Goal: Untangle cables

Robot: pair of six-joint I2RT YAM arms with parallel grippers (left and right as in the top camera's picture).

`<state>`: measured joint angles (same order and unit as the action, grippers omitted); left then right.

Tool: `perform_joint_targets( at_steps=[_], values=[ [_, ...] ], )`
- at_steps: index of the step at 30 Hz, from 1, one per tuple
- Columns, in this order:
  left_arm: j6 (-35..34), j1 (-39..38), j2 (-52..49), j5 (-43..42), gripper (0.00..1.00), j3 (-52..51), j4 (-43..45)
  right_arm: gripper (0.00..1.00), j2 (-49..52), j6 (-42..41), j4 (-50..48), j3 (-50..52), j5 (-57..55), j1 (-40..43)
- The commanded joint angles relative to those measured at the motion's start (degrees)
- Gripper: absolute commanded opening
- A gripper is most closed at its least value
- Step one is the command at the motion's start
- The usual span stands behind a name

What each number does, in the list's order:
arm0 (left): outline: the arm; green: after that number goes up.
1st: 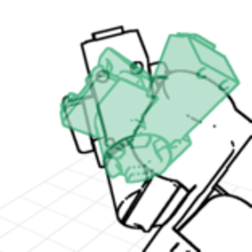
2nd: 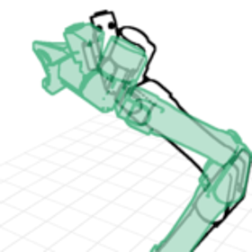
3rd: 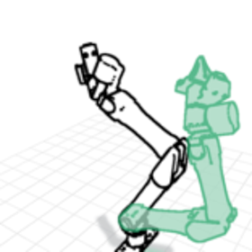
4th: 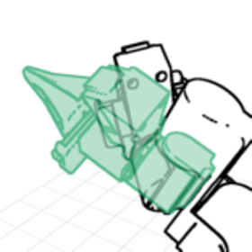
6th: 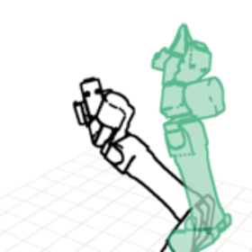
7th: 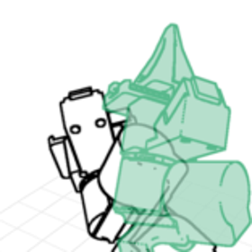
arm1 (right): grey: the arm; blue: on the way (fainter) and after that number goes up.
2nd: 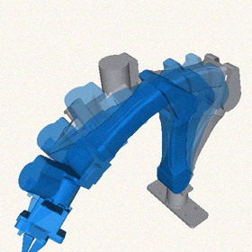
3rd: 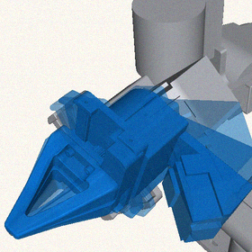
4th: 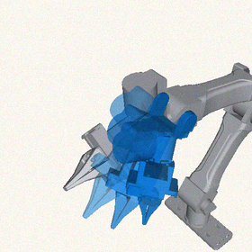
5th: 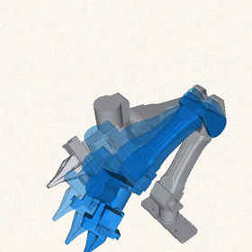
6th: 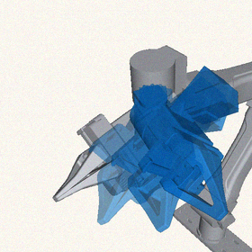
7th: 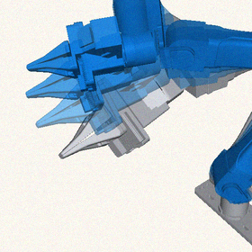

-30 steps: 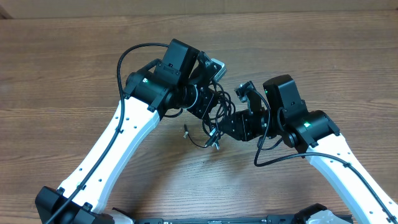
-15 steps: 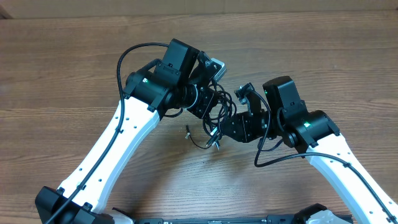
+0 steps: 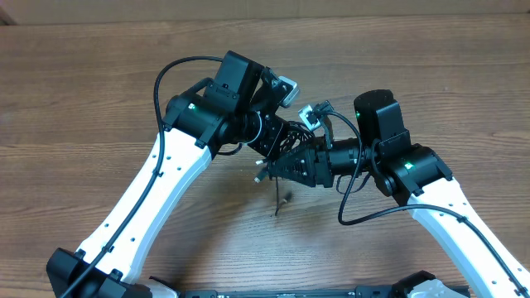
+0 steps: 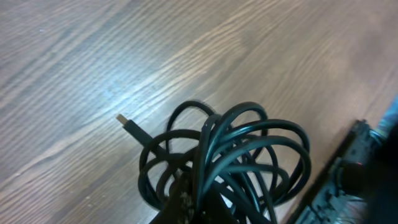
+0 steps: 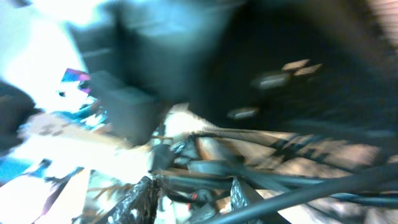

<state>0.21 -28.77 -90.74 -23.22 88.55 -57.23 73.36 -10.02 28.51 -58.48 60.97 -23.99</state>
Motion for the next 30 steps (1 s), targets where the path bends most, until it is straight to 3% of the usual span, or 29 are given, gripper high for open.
perform_joint_targets(
  at_steps=[1,6,14,21,23,25,30],
  values=[
    [1.03,0.00,1.03,6.38,0.04,1.57,0.46,0.38,-0.15,1.57,-0.44,-0.13,9.77,-0.15],
    [-1.07,1.44,1.03,11.74,0.04,1.57,0.46,0.38,-0.15,1.57,-0.66,-0.13,9.88,-0.15],
    [-2.54,5.42,1.16,6.45,0.04,1.57,0.50,0.37,-0.15,1.55,1.29,-0.13,3.23,-0.15],
    [-2.54,6.43,1.20,6.67,0.04,1.57,0.52,0.37,-0.15,7.13,1.40,-0.13,13.84,-0.17],
    [-2.51,6.43,1.20,6.62,0.04,1.57,0.50,0.36,-0.15,7.06,2.19,-0.13,9.46,-0.15],
    [-2.27,6.40,1.31,5.66,0.04,1.57,0.48,0.43,-0.15,5.68,4.00,-0.13,0.17,-0.15],
    [-1.46,6.36,1.92,0.48,0.04,1.57,0.52,0.50,-0.15,-1.01,5.90,-0.13,-29.77,-0.17]
  ],
)
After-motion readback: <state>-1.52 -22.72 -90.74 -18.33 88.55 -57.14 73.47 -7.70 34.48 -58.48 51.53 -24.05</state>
